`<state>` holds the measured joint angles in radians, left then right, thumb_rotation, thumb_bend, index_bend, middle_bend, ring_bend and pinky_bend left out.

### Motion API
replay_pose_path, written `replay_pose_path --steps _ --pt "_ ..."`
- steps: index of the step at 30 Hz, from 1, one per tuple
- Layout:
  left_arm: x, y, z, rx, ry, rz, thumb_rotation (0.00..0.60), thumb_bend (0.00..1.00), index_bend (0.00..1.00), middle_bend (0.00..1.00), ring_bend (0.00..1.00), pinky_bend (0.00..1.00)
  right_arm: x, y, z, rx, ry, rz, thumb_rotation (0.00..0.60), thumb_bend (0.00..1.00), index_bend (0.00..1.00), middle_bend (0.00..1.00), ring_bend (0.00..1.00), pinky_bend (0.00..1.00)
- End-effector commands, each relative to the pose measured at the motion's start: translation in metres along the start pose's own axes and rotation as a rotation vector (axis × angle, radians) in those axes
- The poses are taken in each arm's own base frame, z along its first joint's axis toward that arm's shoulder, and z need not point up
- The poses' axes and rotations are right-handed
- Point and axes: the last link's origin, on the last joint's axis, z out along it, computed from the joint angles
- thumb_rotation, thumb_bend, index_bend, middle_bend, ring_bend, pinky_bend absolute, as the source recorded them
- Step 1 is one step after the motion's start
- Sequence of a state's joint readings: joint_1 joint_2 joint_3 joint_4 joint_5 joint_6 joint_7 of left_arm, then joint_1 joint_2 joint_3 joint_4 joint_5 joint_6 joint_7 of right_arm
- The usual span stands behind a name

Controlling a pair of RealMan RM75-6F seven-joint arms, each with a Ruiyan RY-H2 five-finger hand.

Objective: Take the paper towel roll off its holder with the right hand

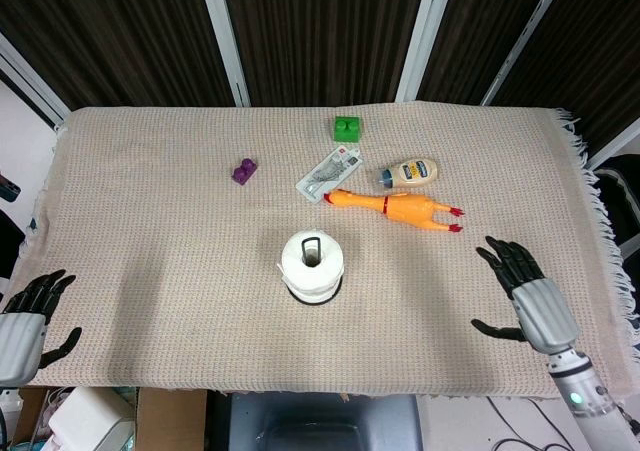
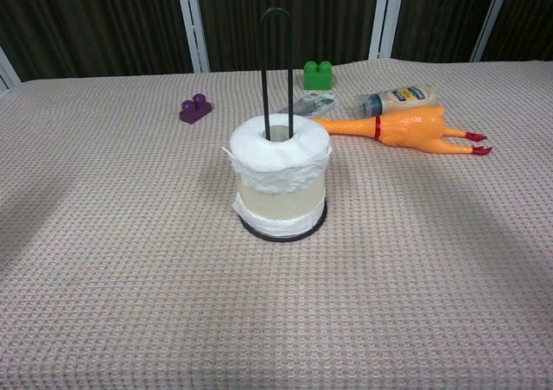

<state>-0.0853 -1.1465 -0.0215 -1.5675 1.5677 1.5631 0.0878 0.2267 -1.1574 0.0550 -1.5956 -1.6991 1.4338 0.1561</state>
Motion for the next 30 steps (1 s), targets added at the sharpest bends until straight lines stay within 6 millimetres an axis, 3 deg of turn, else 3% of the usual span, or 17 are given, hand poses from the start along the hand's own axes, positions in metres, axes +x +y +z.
replay_pose_path --steps 1,6,11,30 --pt "-0.001 -0.001 0.001 -0.005 -0.008 -0.002 0.6 0.3 0.17 0.12 0.12 0.28 -0.01 -0.021 0.035 0.05 -0.037 0.164 0.6 0.08 0.0 0.06 0.03 0.17" --pt "-0.002 0.001 -0.003 -0.015 -0.012 0.001 0.6 0.3 0.17 0.12 0.12 0.28 -0.023 -0.039 0.072 0.064 -0.1 0.245 0.6 0.08 0.0 0.06 0.03 0.17" --pt "-0.001 0.002 -0.005 -0.024 -0.002 0.005 0.6 0.3 0.18 0.12 0.12 0.28 -0.036 -0.057 0.097 0.077 -0.161 0.324 0.6 0.08 0.0 0.06 0.03 0.16" --pt "-0.002 0.005 -0.007 -0.05 0.004 0.015 0.6 0.3 0.18 0.12 0.12 0.28 -0.074 -0.107 0.156 0.103 -0.318 0.405 0.6 0.08 0.0 0.06 0.02 0.13"
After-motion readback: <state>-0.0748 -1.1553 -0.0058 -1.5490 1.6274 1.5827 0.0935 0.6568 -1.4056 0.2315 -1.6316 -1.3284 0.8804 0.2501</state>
